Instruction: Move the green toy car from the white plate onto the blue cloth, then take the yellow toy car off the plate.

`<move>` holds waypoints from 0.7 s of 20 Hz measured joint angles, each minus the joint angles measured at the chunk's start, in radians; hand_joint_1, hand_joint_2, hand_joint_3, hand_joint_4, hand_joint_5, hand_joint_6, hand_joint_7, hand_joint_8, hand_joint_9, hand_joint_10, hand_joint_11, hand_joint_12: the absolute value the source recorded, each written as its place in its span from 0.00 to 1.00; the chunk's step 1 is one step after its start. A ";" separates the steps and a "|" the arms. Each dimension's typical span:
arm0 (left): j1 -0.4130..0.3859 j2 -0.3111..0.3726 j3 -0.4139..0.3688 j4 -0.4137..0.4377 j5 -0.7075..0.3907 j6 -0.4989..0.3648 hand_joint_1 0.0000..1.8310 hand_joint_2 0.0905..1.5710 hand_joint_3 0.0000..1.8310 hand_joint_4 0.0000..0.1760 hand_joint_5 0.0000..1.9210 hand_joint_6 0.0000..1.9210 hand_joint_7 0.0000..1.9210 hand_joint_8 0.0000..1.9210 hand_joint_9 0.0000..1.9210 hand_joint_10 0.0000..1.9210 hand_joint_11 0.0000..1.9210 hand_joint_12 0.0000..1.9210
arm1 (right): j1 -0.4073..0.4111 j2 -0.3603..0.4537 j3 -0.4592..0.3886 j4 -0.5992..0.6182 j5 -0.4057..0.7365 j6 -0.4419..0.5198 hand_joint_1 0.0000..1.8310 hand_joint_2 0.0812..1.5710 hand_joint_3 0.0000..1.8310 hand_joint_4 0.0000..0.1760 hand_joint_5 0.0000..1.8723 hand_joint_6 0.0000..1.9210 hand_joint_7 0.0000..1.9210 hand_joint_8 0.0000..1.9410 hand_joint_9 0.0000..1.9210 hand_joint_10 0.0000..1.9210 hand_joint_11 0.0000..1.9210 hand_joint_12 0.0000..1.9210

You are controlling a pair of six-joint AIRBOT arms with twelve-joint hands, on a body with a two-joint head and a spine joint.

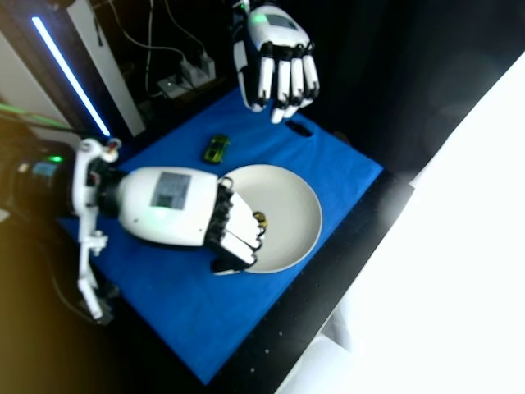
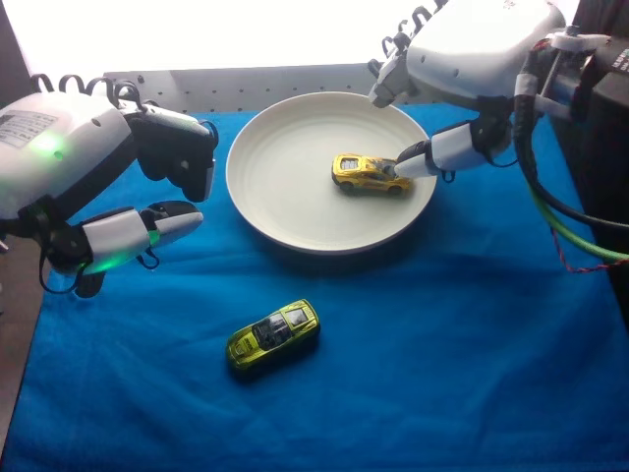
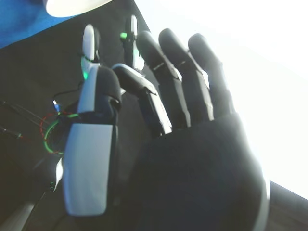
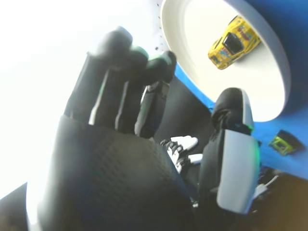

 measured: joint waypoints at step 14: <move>0.000 0.000 0.000 0.000 0.000 0.000 0.50 0.76 0.00 1.00 0.41 0.66 0.53 0.08 0.42 0.33 0.25 0.77 | 0.006 -0.072 0.064 -0.011 -0.069 -0.020 0.43 0.64 0.00 0.00 0.41 0.00 0.43 0.03 0.31 0.36 0.16 0.81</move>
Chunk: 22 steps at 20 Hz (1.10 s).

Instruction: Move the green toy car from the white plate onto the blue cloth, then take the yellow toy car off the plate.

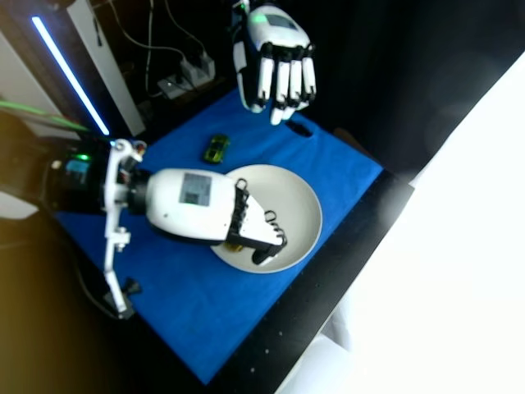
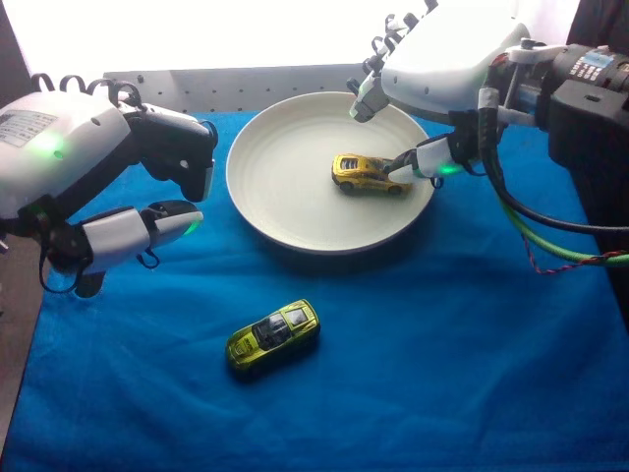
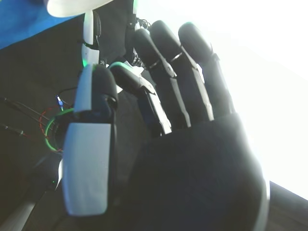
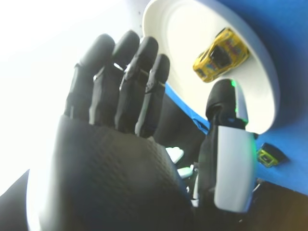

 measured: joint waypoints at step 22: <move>0.000 0.000 -0.001 0.001 -0.002 -0.006 0.62 0.75 0.00 0.28 0.44 0.61 0.42 0.66 0.40 0.40 0.25 0.77 | 0.000 -0.032 0.028 0.000 -0.030 -0.001 0.47 0.65 0.00 0.00 0.39 0.00 0.44 0.00 0.27 0.47 0.15 0.88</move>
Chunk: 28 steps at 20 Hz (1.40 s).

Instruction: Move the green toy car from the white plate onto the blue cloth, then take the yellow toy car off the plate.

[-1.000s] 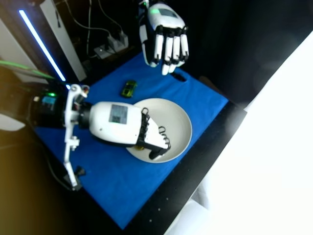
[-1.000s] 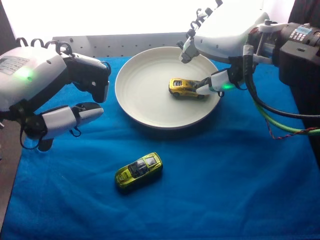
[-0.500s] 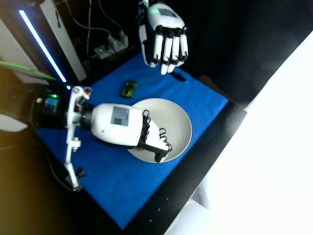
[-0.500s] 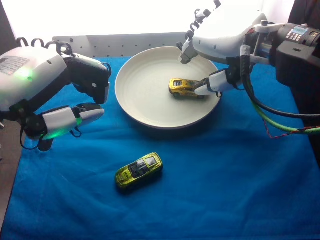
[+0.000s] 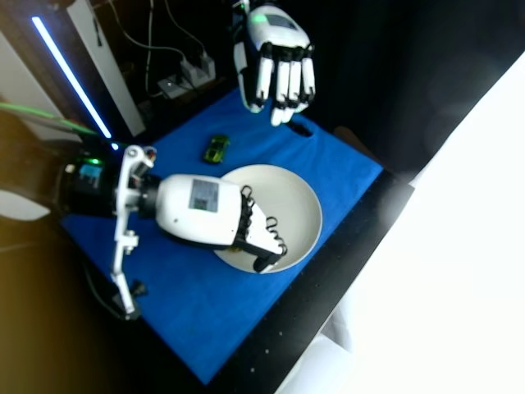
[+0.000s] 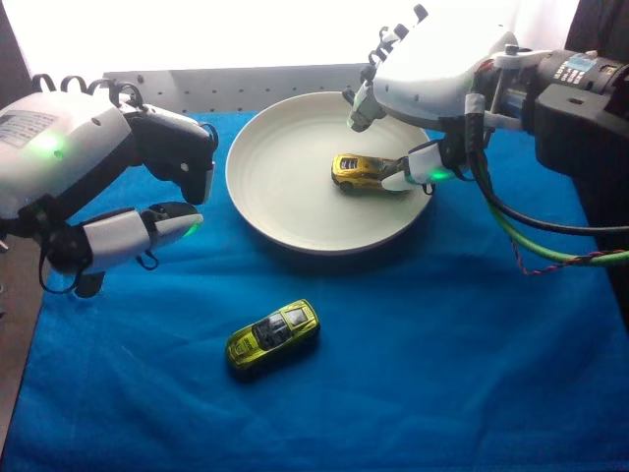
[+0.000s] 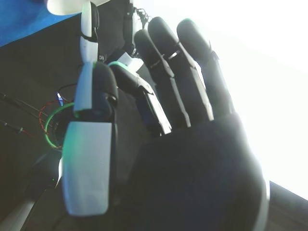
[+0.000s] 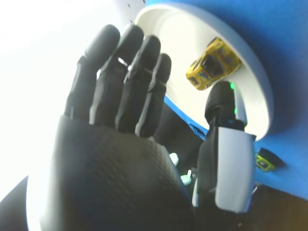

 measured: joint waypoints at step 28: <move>0.000 0.000 0.000 0.006 -0.019 -0.023 0.64 0.74 0.00 0.05 0.47 0.54 0.41 0.71 0.39 0.49 0.28 0.80 | -0.022 -0.040 0.043 0.008 -0.027 0.000 0.46 0.65 0.00 0.00 0.41 0.00 0.30 0.43 0.26 0.66 0.21 0.95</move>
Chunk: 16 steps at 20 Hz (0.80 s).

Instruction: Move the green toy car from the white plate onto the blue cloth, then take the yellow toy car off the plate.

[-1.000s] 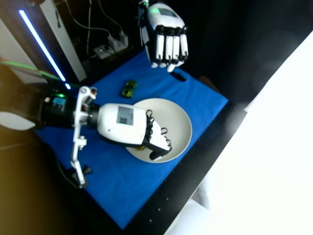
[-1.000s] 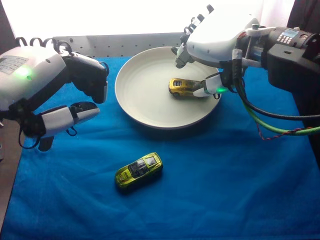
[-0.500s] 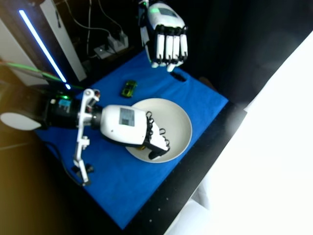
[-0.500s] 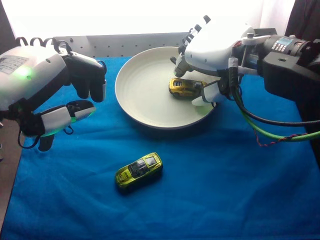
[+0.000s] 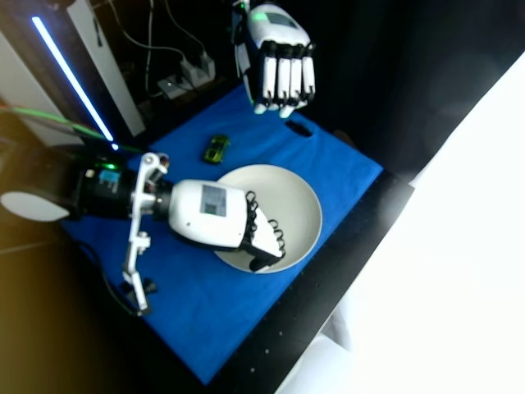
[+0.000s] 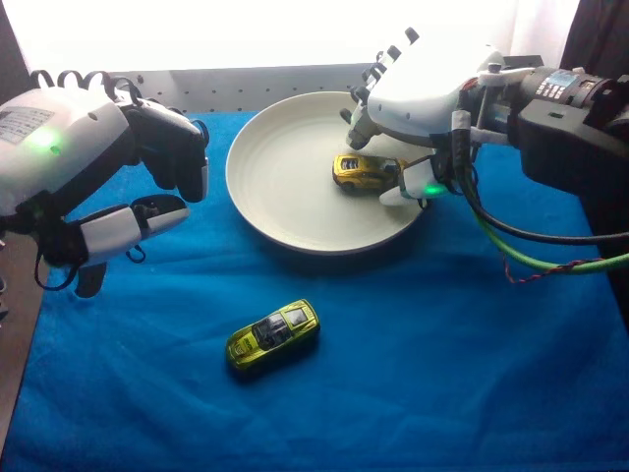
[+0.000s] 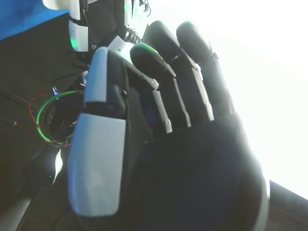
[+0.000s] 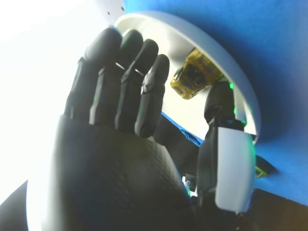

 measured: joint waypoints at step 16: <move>0.014 0.000 0.000 -0.006 -0.003 -0.008 0.63 0.76 0.00 0.09 0.45 0.58 0.39 0.73 0.36 0.54 0.25 0.78 | 0.001 0.006 -0.021 0.003 0.017 0.000 0.67 0.75 0.00 0.00 0.44 0.55 0.45 0.74 0.44 0.79 0.41 0.97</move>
